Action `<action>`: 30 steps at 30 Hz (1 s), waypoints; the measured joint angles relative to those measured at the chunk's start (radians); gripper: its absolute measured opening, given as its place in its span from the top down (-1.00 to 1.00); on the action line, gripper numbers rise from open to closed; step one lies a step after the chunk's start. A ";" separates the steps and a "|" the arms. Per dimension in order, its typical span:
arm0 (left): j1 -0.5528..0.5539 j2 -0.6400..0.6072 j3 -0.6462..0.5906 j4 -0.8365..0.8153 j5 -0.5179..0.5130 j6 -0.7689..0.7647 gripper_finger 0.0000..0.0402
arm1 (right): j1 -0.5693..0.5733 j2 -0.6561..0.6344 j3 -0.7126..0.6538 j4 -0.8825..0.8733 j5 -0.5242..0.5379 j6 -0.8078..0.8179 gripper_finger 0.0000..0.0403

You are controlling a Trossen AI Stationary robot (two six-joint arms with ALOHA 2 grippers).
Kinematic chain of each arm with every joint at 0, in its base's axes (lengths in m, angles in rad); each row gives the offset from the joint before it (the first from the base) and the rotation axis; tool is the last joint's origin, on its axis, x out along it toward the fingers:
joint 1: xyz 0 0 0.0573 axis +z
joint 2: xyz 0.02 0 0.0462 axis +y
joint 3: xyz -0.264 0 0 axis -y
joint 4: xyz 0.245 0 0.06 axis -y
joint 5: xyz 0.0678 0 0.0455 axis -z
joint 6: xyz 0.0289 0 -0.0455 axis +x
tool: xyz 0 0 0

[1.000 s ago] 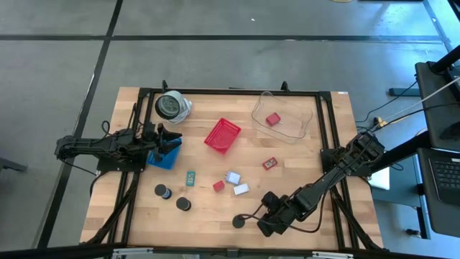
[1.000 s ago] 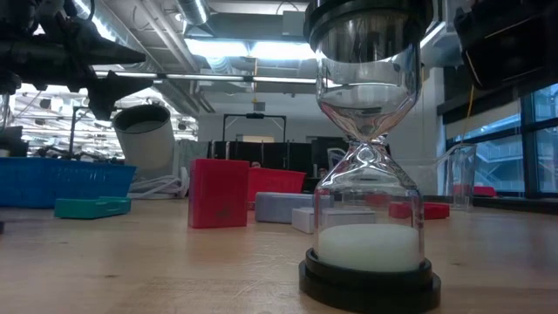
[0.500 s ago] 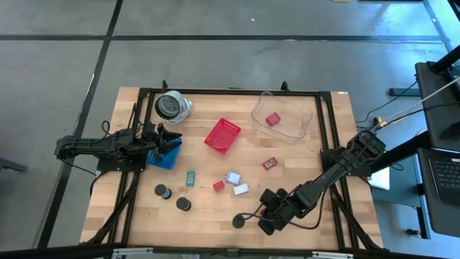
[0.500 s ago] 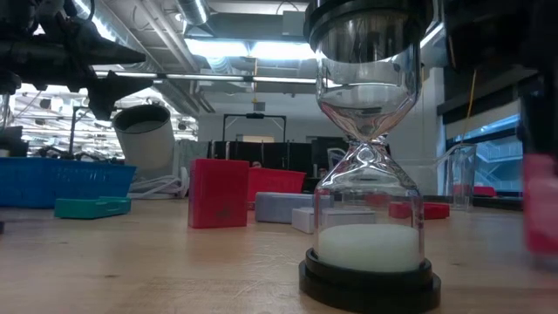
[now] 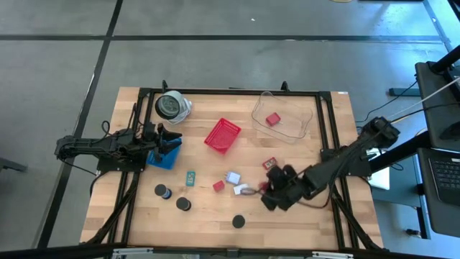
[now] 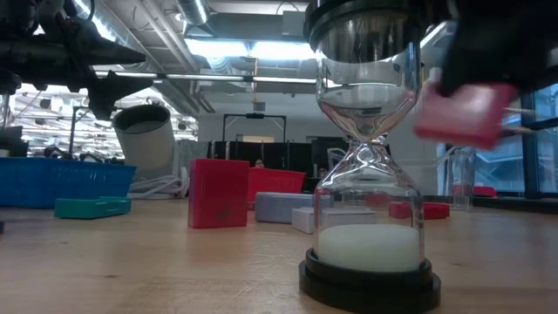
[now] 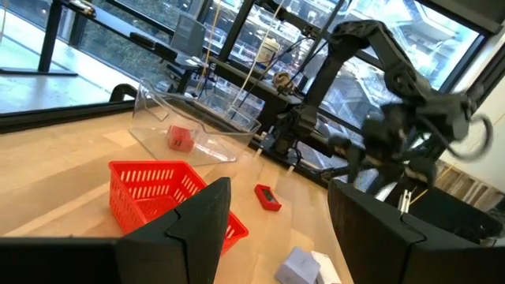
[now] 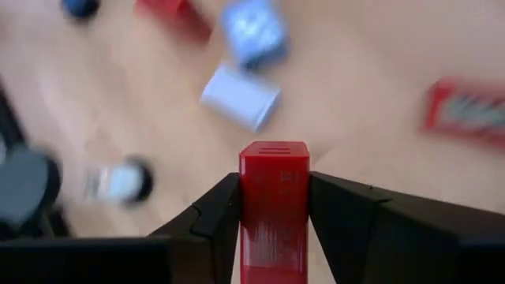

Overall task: Pick & Place Office items
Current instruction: Put the bottom red charger adapter into the white bin

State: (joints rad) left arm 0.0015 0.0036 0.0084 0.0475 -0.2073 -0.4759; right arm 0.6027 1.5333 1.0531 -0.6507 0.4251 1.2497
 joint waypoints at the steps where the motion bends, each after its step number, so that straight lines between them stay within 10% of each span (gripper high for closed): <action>1: 0.000 0.000 0.000 0.000 0.000 0.003 -0.06 | -0.017 -0.022 0.000 -0.023 0.029 -0.014 0.31; 10: 0.000 0.001 0.000 0.000 0.000 0.011 -0.06 | -0.247 -0.227 0.000 -0.093 0.222 -0.198 0.30; 30: 0.000 0.001 0.000 0.000 -0.004 0.085 -0.06 | -0.953 -0.189 0.001 -0.141 0.111 -0.652 0.30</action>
State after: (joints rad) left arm 0.0015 0.0044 0.0084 0.0475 -0.2111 -0.3909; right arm -0.3505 1.3446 1.0542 -0.7920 0.5357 0.5976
